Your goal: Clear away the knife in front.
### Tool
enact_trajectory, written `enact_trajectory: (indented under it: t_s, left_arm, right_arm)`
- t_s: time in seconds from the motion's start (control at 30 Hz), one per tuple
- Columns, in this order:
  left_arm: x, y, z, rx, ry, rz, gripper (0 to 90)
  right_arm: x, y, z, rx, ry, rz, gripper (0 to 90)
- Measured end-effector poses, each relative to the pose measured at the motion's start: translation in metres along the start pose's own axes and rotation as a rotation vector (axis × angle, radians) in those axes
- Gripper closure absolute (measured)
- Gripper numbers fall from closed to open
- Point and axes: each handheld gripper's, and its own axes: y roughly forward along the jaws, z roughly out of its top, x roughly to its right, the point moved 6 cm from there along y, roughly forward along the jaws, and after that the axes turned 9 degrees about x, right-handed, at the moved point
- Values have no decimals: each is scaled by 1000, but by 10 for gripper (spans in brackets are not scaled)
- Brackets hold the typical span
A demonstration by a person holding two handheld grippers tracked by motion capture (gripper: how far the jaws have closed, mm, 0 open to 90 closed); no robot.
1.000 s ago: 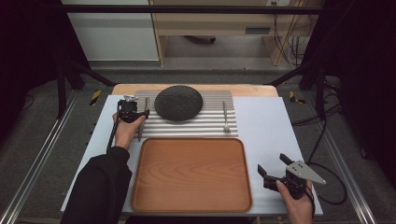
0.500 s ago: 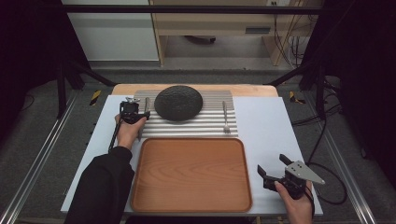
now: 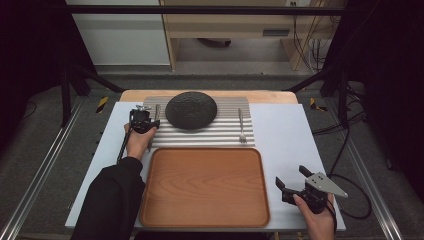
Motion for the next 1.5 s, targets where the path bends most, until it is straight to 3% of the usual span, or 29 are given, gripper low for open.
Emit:
enact_trajectory:
  t_s: [0.3, 0.4, 0.53, 0.6, 0.87, 1.0, 1.1, 1.23, 1.37, 1.5]
  left_arm:
    - [2, 2, 0, 17, 17, -3, 700]
    - [3, 2, -1, 18, -1, 12, 703]
    - [5, 1, -1, 17, 27, 35, 717]
    - [6, 1, -1, 19, 25, 39, 773]
    - [7, 0, -1, 21, 34, 48, 799]
    - [5, -2, -1, 13, 19, 51, 801]
    - [2, -7, 0, 26, -5, 55, 801]
    - [3, -18, 8, 57, -9, 56, 801]
    - [8, -37, 20, 92, -6, 42, 801]
    - [18, -55, 25, 108, 29, 24, 801]
  right_arm:
    - [0, 0, 0, 1, 2, -2, 66]
    - [0, 0, 0, 0, 5, -1, 66]
    - [0, 0, -1, -1, 6, 0, 69]
    - [0, 0, -1, 0, 3, 3, 69]
    - [0, -1, -1, 0, 9, 4, 69]
    - [2, -2, -1, 0, 19, 3, 69]
    - [2, -1, -1, 1, 19, 4, 69]
    - [1, -2, 0, 3, 19, 5, 69]
    - [1, -2, 1, 9, 21, 5, 69]
    - [-2, -3, 3, 21, 10, 13, 68]
